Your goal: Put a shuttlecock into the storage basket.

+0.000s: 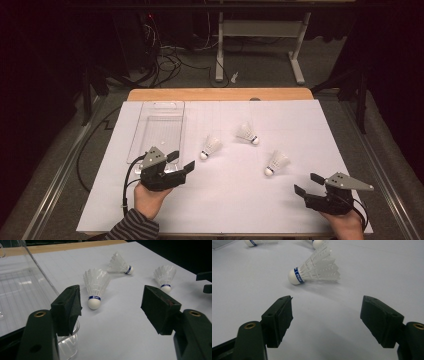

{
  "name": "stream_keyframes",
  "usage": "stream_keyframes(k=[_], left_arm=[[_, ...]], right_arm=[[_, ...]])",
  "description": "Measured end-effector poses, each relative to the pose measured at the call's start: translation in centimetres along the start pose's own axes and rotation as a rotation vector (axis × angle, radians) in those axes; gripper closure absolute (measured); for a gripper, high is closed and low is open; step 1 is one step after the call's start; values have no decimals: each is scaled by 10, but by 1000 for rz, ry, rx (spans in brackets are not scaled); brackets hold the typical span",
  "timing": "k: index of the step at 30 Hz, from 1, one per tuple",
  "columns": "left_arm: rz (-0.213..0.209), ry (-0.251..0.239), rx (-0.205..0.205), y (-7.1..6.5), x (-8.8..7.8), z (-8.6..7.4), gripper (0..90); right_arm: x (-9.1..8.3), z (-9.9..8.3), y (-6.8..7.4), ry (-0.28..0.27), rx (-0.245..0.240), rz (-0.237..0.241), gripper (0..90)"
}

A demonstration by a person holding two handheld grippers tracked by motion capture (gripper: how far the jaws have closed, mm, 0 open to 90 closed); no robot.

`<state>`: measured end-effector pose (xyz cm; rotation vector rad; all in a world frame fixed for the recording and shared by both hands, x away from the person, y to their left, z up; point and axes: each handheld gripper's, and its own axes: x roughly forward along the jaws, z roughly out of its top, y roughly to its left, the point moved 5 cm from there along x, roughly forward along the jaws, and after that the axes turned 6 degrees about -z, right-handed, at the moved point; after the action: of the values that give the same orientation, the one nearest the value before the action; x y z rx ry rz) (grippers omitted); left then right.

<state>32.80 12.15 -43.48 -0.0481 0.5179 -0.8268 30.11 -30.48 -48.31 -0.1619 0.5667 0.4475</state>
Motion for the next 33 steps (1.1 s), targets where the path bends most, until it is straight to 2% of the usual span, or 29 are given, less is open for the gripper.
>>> stream_keyframes(k=[13, 33], left_arm=[[-13, -12, 16, -5, 12, 9, 331], [-20, 4, 28, -8, 34, 25, 334]], right_arm=[[0, 0, 0, 1, 2, 2, 264], [1, 0, 0, 6, -3, 6, 264]])
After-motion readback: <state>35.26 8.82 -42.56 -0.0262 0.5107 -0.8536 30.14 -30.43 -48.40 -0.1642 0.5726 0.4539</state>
